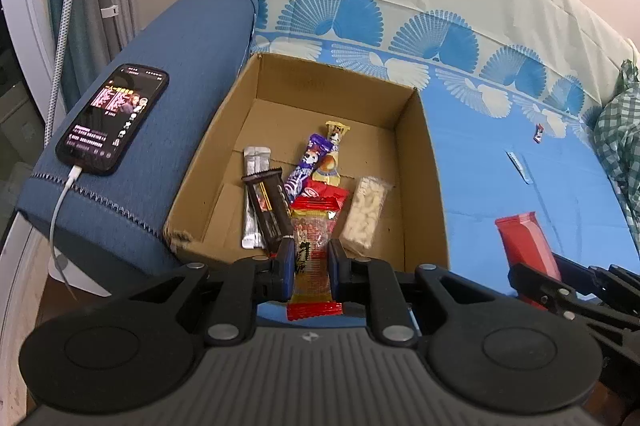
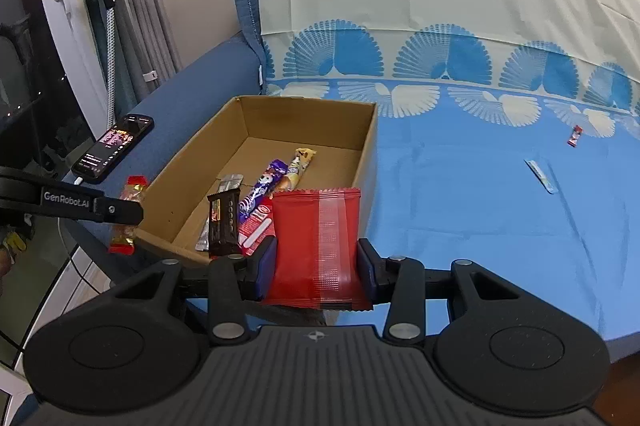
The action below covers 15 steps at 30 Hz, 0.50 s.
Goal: Organize snacks
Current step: 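Carry the red candy and red pack over the box with both tools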
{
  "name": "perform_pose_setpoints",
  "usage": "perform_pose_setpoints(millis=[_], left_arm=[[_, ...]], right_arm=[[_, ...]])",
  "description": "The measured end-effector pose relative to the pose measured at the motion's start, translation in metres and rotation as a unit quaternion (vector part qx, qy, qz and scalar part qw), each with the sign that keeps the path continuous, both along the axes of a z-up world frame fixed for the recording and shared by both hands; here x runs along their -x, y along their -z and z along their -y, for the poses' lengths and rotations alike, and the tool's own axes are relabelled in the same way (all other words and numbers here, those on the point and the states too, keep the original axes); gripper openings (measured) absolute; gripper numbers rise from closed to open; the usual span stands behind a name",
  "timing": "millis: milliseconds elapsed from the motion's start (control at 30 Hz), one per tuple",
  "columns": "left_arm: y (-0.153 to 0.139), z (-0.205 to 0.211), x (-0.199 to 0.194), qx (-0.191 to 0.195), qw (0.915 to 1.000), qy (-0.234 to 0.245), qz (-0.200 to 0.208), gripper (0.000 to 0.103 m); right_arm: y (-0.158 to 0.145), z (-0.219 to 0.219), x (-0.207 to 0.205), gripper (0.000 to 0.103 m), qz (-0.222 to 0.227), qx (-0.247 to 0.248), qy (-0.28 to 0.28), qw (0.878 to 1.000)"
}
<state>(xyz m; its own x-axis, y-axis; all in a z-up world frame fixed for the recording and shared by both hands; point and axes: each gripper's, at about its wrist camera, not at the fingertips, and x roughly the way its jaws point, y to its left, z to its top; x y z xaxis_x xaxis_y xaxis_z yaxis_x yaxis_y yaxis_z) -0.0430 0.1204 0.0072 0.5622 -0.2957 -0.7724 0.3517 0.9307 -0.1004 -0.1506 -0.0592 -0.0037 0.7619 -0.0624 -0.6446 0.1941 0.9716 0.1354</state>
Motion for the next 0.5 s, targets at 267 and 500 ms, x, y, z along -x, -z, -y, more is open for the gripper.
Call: perform_pose_setpoints(millis=[267,500], left_arm=[[0.006,0.006,-0.032,-0.010,0.9999,0.000,-0.006,0.019],[0.017,0.014,-0.062,-0.020,0.9996,0.007,-0.017,0.019]], right_arm=[[0.005,-0.007,-0.037,0.044,-0.008,-0.003,-0.021,1.000],[0.014,-0.007,-0.072,0.044,-0.019,-0.008,-0.028,0.999]])
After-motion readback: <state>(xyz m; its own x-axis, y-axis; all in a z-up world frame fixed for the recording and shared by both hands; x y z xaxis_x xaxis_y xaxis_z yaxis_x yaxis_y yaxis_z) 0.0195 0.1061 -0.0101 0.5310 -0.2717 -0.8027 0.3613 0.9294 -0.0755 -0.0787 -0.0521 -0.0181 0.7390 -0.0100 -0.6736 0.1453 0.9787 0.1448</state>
